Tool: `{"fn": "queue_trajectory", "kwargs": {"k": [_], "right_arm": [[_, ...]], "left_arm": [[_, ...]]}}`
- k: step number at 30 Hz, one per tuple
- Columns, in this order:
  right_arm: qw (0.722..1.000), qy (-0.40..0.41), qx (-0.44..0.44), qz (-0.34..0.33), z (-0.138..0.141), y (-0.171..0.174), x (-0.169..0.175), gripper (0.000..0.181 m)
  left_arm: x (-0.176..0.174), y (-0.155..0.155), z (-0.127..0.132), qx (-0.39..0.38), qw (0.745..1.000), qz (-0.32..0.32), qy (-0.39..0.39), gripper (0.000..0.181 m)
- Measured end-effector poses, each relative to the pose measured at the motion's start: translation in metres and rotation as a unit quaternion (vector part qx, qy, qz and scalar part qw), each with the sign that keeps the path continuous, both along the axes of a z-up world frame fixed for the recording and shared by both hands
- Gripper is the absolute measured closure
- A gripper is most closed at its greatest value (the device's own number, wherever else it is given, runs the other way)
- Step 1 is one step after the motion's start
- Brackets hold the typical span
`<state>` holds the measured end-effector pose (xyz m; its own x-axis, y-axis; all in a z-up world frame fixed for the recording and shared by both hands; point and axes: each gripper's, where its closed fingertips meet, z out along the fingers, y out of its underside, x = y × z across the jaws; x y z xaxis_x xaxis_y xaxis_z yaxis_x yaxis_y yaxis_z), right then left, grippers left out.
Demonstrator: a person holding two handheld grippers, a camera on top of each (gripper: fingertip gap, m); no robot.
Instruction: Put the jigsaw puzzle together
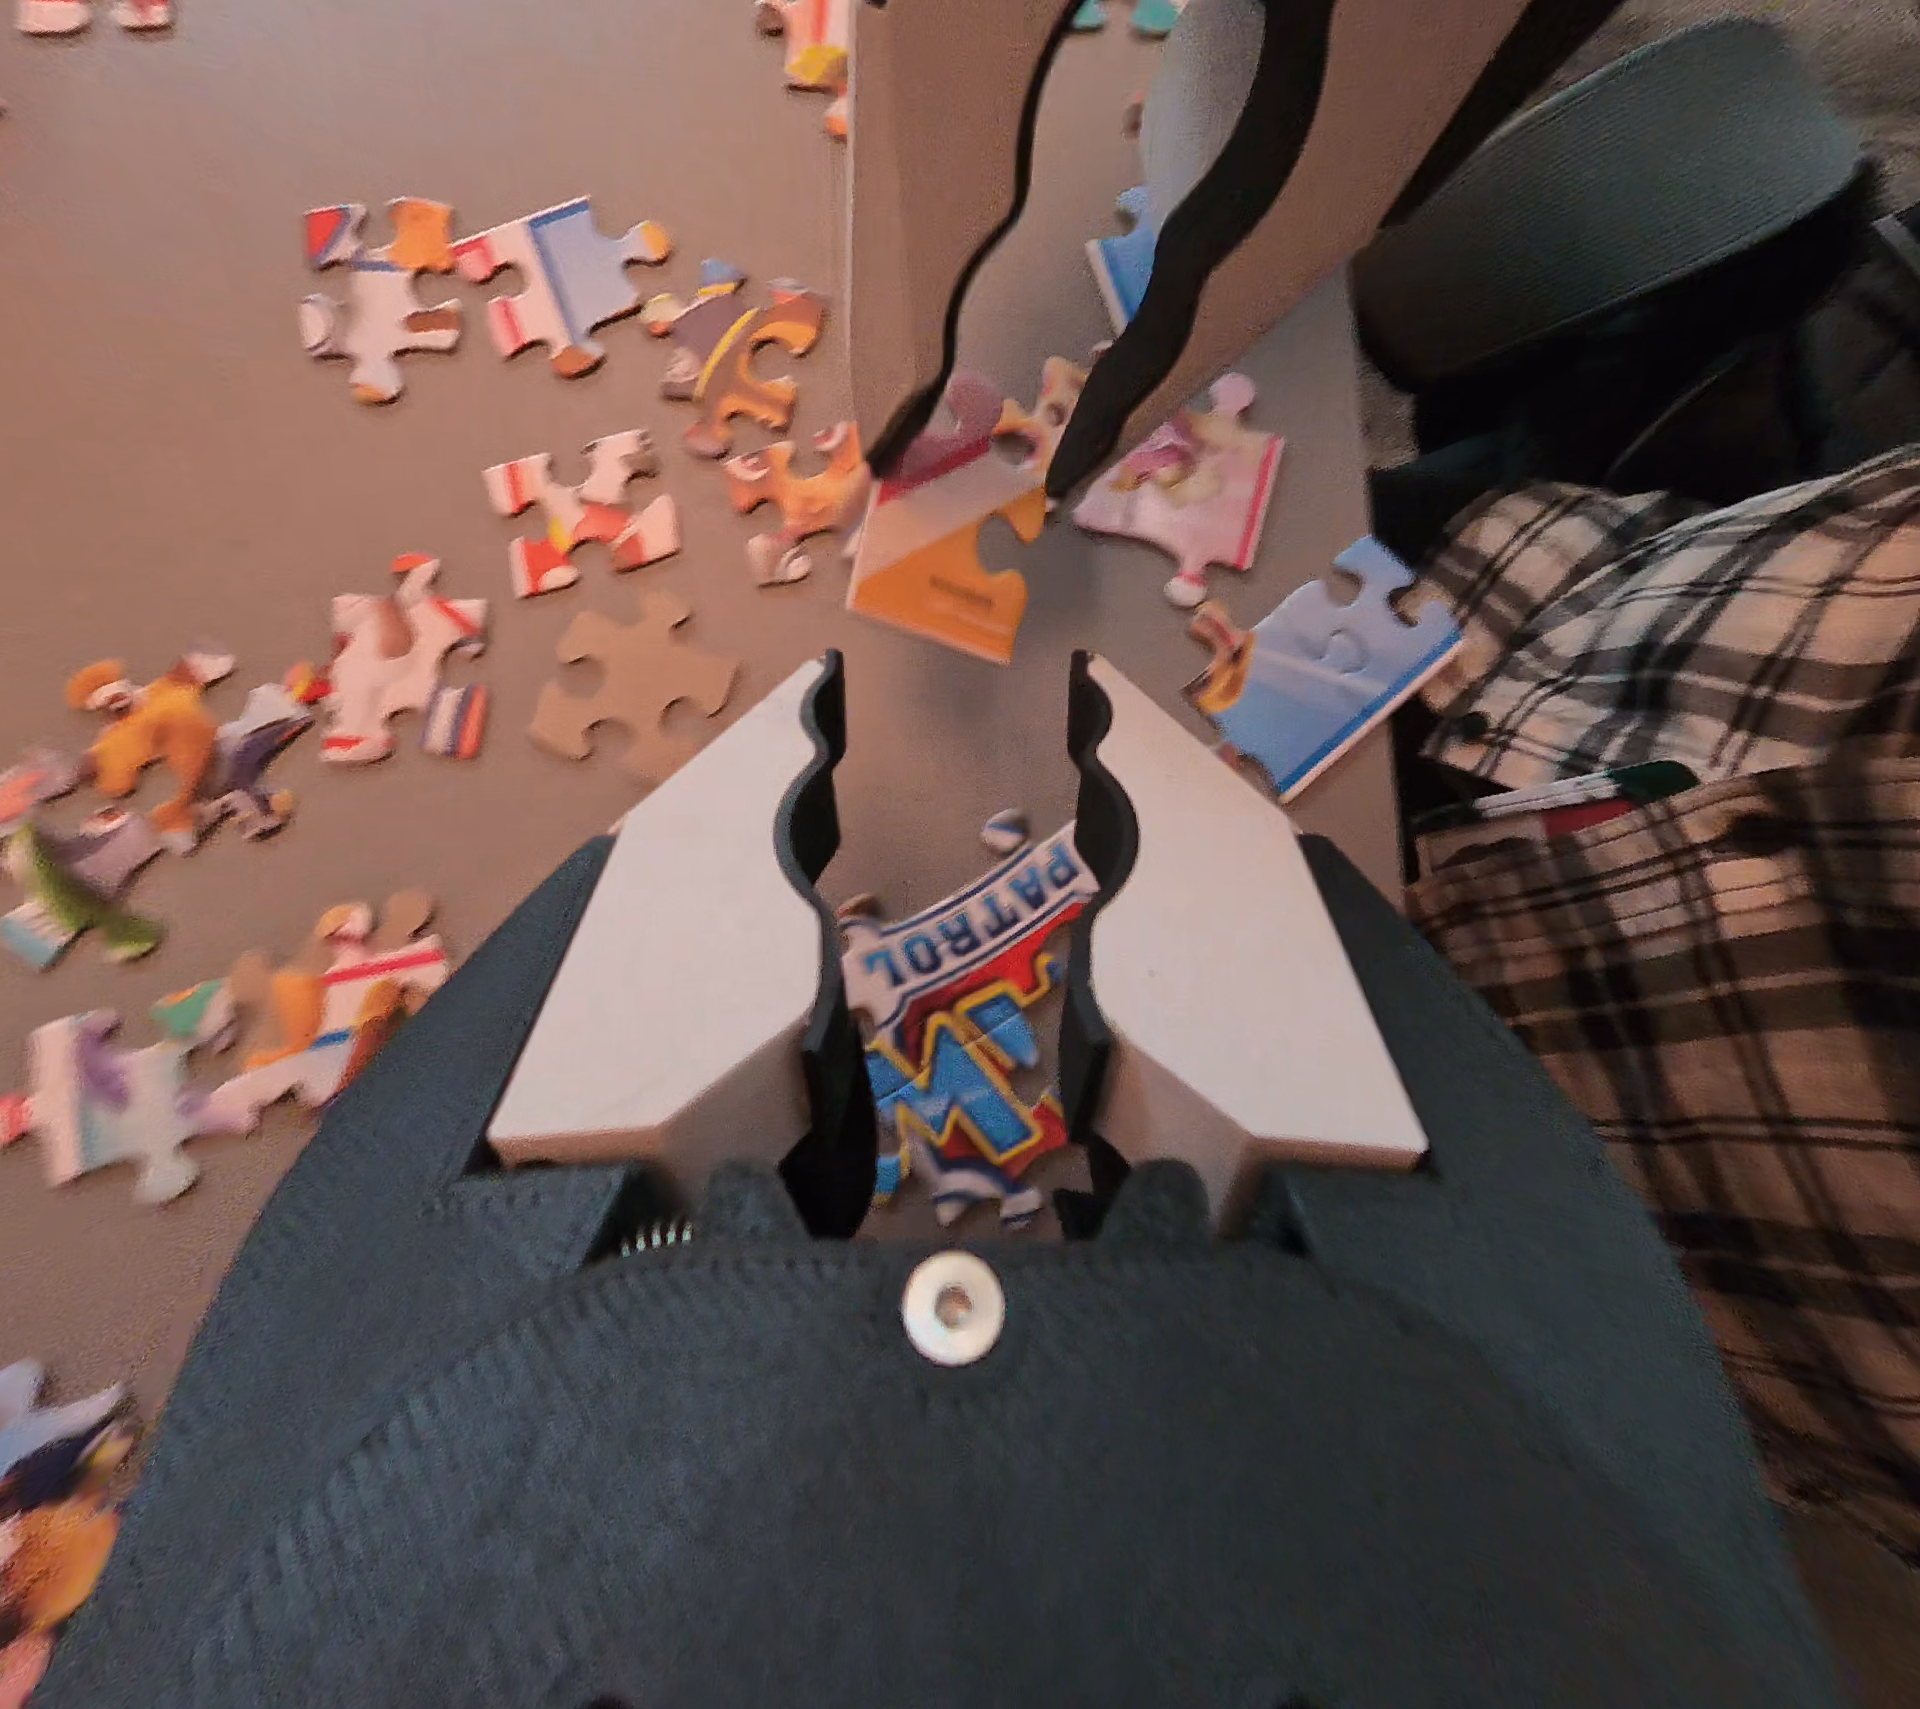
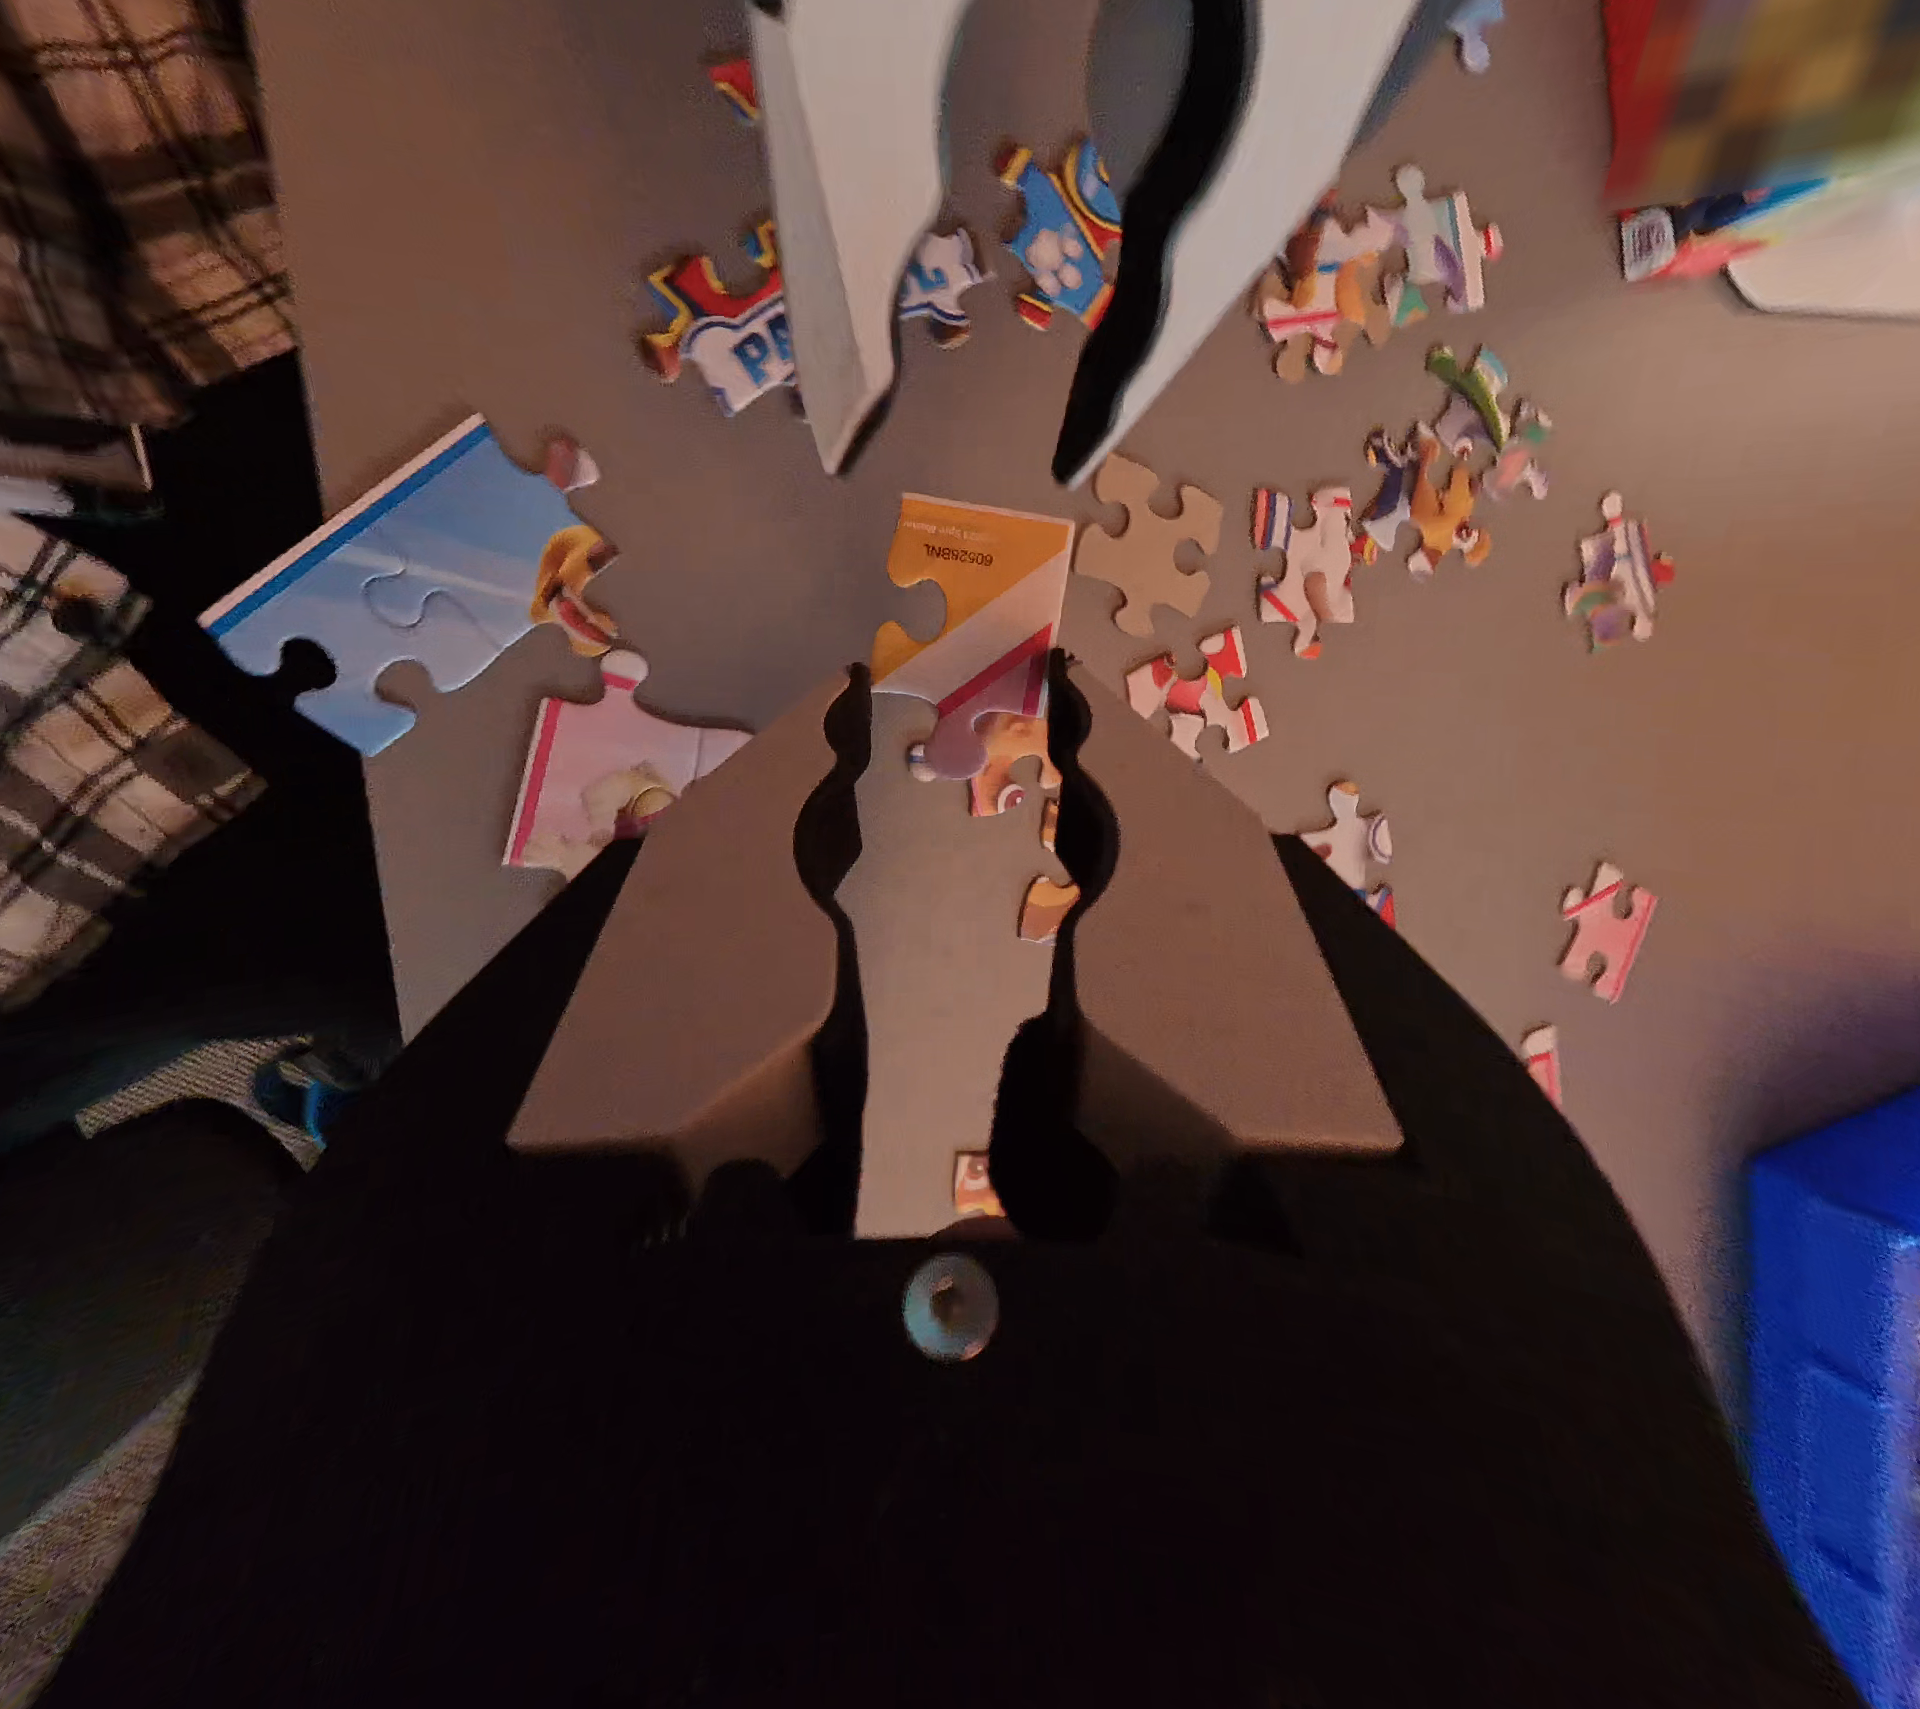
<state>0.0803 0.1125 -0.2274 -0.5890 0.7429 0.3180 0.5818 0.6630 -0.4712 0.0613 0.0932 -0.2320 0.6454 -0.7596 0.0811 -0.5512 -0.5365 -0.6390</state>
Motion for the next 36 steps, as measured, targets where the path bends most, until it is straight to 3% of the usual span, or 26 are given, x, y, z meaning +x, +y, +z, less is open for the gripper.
{"fn": "queue_trajectory", "kwargs": {"k": [3,6,9,10,11,16,18,22,27,28,31,34,36], "right_arm": [[0.998,0.0,0.033,0.048,0.003,-0.012,0.007,0.149],[0.996,0.002,0.051,0.075,0.006,-0.02,0.013,0.148],[0.994,0.009,0.066,0.082,0.007,-0.021,0.016,0.149],[0.995,0.014,0.067,0.074,0.008,-0.019,0.015,0.148],[0.996,0.02,0.064,0.059,0.009,-0.015,0.014,0.156],[0.996,0.032,-0.063,-0.059,0.01,-0.001,0.014,0.153],[0.983,0.032,-0.15,-0.104,0.009,-0.001,0.016,0.158],[0.947,0.033,-0.293,-0.129,0.015,-0.006,0.02,0.17],[0.925,0.02,-0.363,-0.106,0.022,-0.013,0.024,0.181],[0.924,0.014,-0.368,-0.104,0.021,-0.012,0.024,0.181],[0.923,-0.028,-0.373,-0.09,0.017,-0.013,0.028,0.181],[0.919,-0.092,-0.377,-0.072,0.011,-0.013,0.034,0.181],[0.912,-0.149,-0.38,-0.048,0.006,-0.02,0.039,0.181]], "left_arm": [[0.014,-0.003,0.002,-0.023,0.999,-0.012,-0.047,0.145],[0.025,-0.008,0.007,-0.06,0.992,-0.023,-0.107,0.163],[0.028,-0.009,0.01,-0.086,0.985,-0.024,-0.146,0.169],[0.029,-0.009,0.012,-0.089,0.984,-0.022,-0.156,0.179],[0.031,-0.009,0.015,-0.089,0.981,-0.02,-0.172,0.18],[0.032,-0.002,0.018,-0.068,0.977,0.028,-0.202,0.181],[0.032,-0.001,0.02,-0.055,0.973,0.046,-0.217,0.181],[0.035,-0.001,0.026,-0.039,0.965,0.066,-0.251,0.181],[0.033,-0.002,0.027,-0.035,0.962,0.088,-0.255,0.177],[0.029,-0.001,0.026,-0.034,0.963,0.101,-0.246,0.167],[0.021,-0.008,0.021,0.005,0.979,0.116,-0.169,0.156],[0.045,-0.039,0.02,0.04,0.991,0.055,-0.112,0.166],[0.068,-0.063,0.005,0.043,0.997,0.005,-0.07,0.169]]}}
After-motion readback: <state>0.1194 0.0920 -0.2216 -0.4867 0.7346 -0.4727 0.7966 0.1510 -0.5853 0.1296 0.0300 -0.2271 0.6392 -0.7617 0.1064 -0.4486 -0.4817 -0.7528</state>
